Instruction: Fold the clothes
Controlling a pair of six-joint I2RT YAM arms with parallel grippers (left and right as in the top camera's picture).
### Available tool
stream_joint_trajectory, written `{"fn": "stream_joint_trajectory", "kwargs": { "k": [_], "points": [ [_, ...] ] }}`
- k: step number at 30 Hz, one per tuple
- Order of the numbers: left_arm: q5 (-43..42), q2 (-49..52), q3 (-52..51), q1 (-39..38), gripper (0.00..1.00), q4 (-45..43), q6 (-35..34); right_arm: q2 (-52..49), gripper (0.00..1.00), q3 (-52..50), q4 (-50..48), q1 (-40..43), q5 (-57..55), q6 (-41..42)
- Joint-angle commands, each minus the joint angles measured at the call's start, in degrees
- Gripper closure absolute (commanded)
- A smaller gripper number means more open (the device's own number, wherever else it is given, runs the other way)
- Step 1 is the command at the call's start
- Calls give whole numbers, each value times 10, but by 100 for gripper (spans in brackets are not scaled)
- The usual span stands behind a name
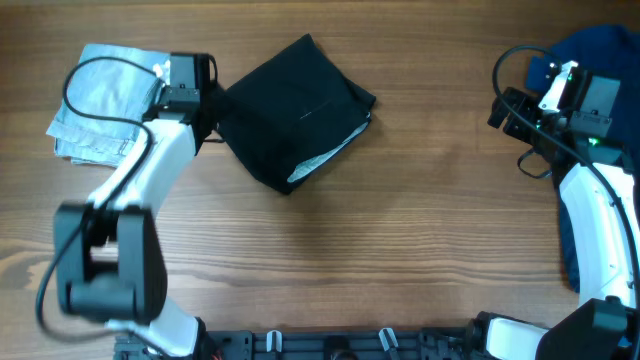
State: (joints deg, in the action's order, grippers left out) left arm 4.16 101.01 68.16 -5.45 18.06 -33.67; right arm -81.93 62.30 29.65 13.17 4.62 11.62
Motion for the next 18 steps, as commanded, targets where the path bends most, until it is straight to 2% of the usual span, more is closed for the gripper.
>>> {"fn": "stream_joint_trajectory", "kwargs": {
  "k": [1,2,6,9,13,18],
  "points": [
    [-132,-50,19,-37,93,-8,-83,7,0,-1,0,0,-10,-11],
    [-134,-49,19,-47,96,-12,-99,7,0,-1,0,0,-10,-11],
    [-133,-28,19,-94,96,-38,-108,7,0,-1,0,0,-10,-11],
    [-127,13,19,-140,96,-104,-108,7,0,-1,0,0,-10,-11],
    [-89,76,19,-185,96,-177,-150,7,0,-1,0,0,-10,-11],
    [-90,133,19,-209,96,-192,-150,7,0,-1,0,0,-10,-11]
  ]
}}
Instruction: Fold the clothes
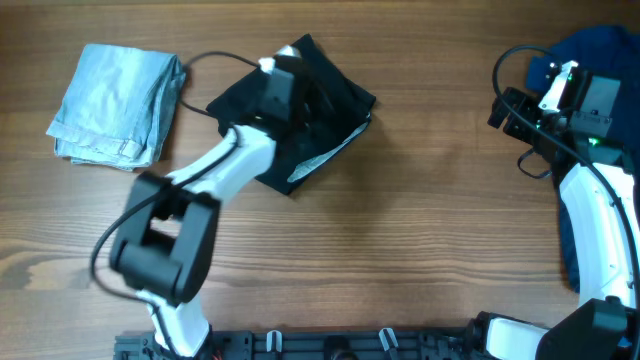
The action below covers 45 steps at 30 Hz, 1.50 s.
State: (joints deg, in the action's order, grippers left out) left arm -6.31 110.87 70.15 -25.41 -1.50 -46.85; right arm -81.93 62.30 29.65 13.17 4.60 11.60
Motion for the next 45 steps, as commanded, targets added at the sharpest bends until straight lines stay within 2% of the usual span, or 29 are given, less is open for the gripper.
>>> {"fn": "stream_joint_trajectory", "kwargs": {
  "k": [1,5,9,17,21,24,26,27,29,34,36,38,39,42,45],
  "points": [
    [14,38,-1,-11,96,19,-18,7,0,-1,0,0,-10,-11],
    [15,42,-1,-11,96,90,-12,7,0,-1,0,0,-10,-11],
    [14,42,-1,-9,95,168,23,7,0,-1,0,0,-10,-11],
    [24,42,7,17,94,345,138,7,0,-1,0,0,-10,-10],
    [108,39,49,61,94,471,169,7,0,-1,0,0,-10,-11],
    [178,38,87,91,93,529,171,7,0,-1,0,0,-10,-10],
    [213,38,115,113,91,536,174,7,0,-1,0,0,-10,-10],
    [211,38,129,123,91,537,182,7,0,-1,0,0,-10,-10],
    [199,37,164,135,96,558,182,7,0,-1,0,0,-10,-10],
    [128,9,239,134,96,618,181,7,0,-1,0,0,-10,-11],
    [116,-12,240,133,89,626,173,7,0,-1,0,0,-10,-11],
    [116,-27,240,135,72,653,164,7,0,-1,0,0,-10,-11],
    [116,-30,240,137,51,668,164,7,0,-1,0,0,-10,-10],
    [116,-30,237,146,0,713,164,7,0,-1,0,0,-10,-10],
    [109,-29,222,150,0,735,179,7,0,-1,0,0,-10,-11]
  ]
}}
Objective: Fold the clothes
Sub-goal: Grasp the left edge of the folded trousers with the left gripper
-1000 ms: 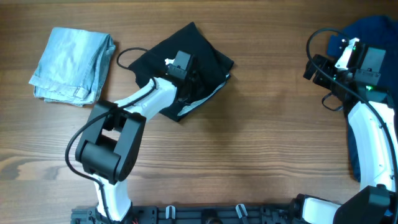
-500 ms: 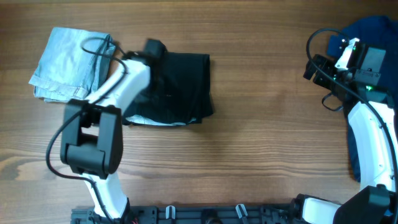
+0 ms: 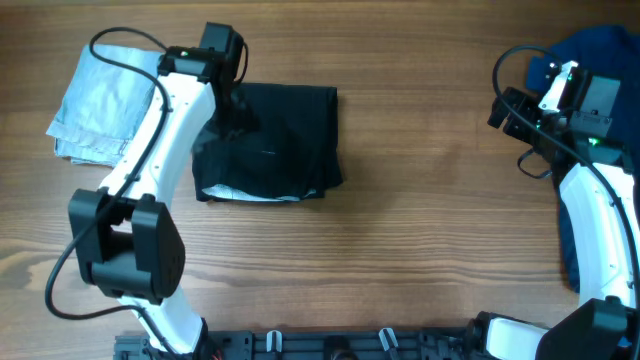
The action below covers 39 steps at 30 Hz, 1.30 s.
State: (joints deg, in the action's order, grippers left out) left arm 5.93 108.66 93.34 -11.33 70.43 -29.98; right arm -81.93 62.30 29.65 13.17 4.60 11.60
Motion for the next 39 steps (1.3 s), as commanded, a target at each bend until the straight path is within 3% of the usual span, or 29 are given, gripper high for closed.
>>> {"fn": "stream_joint_trajectory", "kwargs": {
  "k": [1,14,20,35,39],
  "points": [
    [-14,-7,-19,9,0,16,16,7,0,-1,0,0,-10,-10],
    [-50,-7,-173,68,0,-78,26,7,0,-1,0,0,-10,-10],
    [-113,-6,-236,78,0,-168,56,7,0,-1,0,0,-10,-11],
    [-115,-6,-330,77,0,-268,56,7,0,-1,0,0,-10,-11],
    [-115,-6,-336,77,7,-278,56,7,0,-1,0,0,-10,-11]
  ]
}}
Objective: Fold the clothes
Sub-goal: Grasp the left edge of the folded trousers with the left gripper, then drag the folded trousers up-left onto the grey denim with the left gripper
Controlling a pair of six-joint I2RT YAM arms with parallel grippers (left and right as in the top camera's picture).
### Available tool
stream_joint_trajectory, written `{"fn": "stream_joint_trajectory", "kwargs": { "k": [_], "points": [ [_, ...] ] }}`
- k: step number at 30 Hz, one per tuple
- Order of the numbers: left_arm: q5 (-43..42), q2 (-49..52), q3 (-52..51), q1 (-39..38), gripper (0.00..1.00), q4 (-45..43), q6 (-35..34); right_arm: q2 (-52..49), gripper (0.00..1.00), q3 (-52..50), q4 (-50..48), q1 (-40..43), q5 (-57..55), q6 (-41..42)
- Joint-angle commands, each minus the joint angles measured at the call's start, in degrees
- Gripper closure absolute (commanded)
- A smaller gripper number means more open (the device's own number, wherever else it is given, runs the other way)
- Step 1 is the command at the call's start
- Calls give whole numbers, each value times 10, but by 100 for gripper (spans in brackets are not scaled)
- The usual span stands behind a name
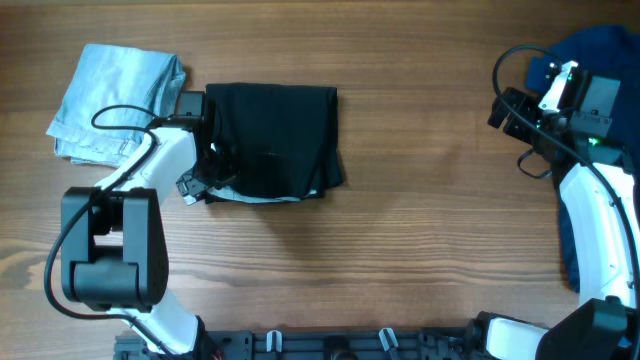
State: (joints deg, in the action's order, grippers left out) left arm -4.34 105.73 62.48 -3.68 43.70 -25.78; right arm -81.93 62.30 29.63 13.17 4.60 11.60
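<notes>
A black garment (272,140) lies folded into a rough square left of the table's middle, with a pale lining showing along its lower edge. My left gripper (208,178) rests at its lower left corner, fingers against the cloth; their state is unclear from above. My right gripper (504,110) hangs at the far right, away from any cloth, and its jaws are too dark to read.
A folded pale grey garment (115,105) sits at the back left, just beyond the left arm. A dark blue cloth (600,45) is heaped in the back right corner behind the right arm. Bare wooden table (400,240) spans the middle and front.
My left gripper has moved from the black garment's upper left corner to its lower left corner. The garment keeps the same squared position. The right arm has not moved.
The black garment first lay turned like a diamond with my left gripper at its left corner, then with the gripper on top of it. Later it lay squared and shifted toward the left, gripper at its upper left. Now the gripper is at the lower left corner.
</notes>
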Motion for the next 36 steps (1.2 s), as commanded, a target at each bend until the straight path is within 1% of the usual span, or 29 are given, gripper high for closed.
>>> {"fn": "stream_joint_trajectory", "kwargs": {
  "k": [1,3,7,8,9,12,14,15,17,20,26,29,36],
  "points": [
    [-12,23,-28,1,11,-12,14,7,0,-1,0,0,-10,-11],
    [-12,23,-28,1,17,-14,14,7,0,-1,0,0,-10,-10],
    [-12,23,-28,1,39,-14,14,7,0,-1,0,0,-10,-10],
    [-12,23,-28,1,41,-15,14,7,0,-1,0,0,-10,-11],
    [-12,23,-28,1,46,-16,14,7,0,-1,0,0,-10,-10],
    [-12,23,-28,1,76,-20,14,7,0,-1,0,0,-10,-11],
    [-12,23,-27,1,92,-24,14,7,0,-1,0,0,-10,-11],
    [-12,23,-27,1,96,-27,14,7,0,-1,0,0,-10,-10],
    [-12,23,-27,1,96,-35,15,7,0,-1,0,0,-10,-10],
    [-12,23,-14,0,96,-38,34,7,0,-1,0,0,-10,-10],
    [-12,12,54,0,96,-11,95,7,0,-1,0,0,-10,-11],
    [-14,-4,90,0,96,-9,137,7,0,-1,0,0,-10,-10],
    [-12,-48,156,1,96,-22,195,7,0,-1,0,0,-10,-10]
  ]
}}
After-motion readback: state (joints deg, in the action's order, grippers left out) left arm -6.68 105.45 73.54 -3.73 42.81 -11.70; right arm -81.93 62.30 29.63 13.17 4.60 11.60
